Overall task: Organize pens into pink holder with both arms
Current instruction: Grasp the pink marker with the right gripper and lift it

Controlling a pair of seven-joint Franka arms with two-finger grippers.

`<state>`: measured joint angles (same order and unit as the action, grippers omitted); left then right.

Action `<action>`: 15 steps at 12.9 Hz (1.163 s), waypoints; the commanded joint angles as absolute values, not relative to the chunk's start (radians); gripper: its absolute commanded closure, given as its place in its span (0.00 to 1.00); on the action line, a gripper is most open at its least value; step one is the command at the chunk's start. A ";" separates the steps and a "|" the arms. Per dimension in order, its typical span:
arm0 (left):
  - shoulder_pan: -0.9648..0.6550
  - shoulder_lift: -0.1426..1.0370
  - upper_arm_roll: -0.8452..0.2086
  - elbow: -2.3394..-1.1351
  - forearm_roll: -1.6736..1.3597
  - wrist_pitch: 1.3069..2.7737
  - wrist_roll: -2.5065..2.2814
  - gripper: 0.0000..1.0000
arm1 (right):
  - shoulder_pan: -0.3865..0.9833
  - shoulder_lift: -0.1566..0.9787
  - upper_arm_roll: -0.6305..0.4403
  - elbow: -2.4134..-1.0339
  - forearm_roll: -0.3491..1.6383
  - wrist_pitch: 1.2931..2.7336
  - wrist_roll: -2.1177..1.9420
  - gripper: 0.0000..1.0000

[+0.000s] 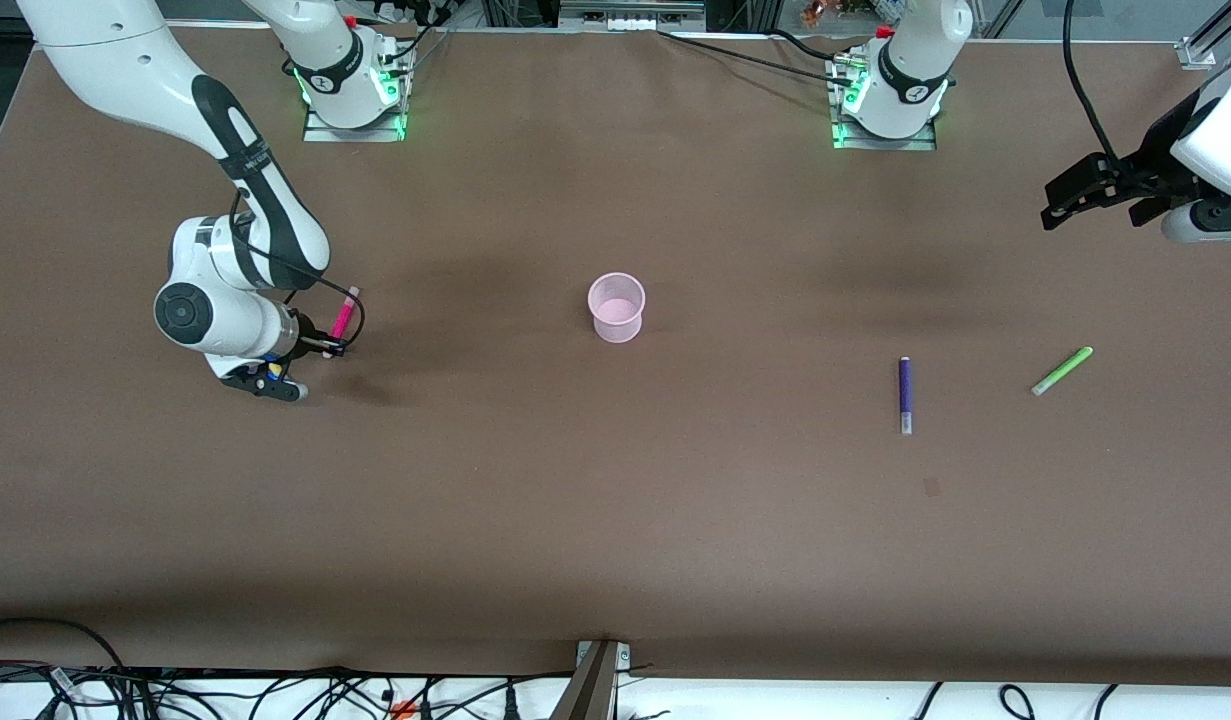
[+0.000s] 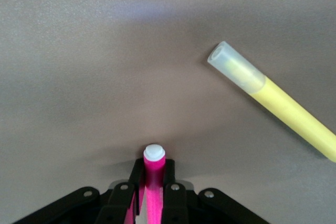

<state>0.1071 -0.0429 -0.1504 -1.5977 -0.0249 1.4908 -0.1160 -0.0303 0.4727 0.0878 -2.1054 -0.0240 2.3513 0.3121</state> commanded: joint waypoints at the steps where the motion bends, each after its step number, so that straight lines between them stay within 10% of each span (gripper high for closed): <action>1: 0.107 -0.041 -0.156 -1.585 -0.031 1.488 -0.121 0.00 | -0.038 0.476 0.091 -2.100 -0.035 2.358 0.343 1.00; 15: 0.106 -0.038 -0.170 -1.582 -0.032 1.488 -0.123 0.00 | 0.415 0.318 0.124 -1.703 -0.199 2.056 1.203 1.00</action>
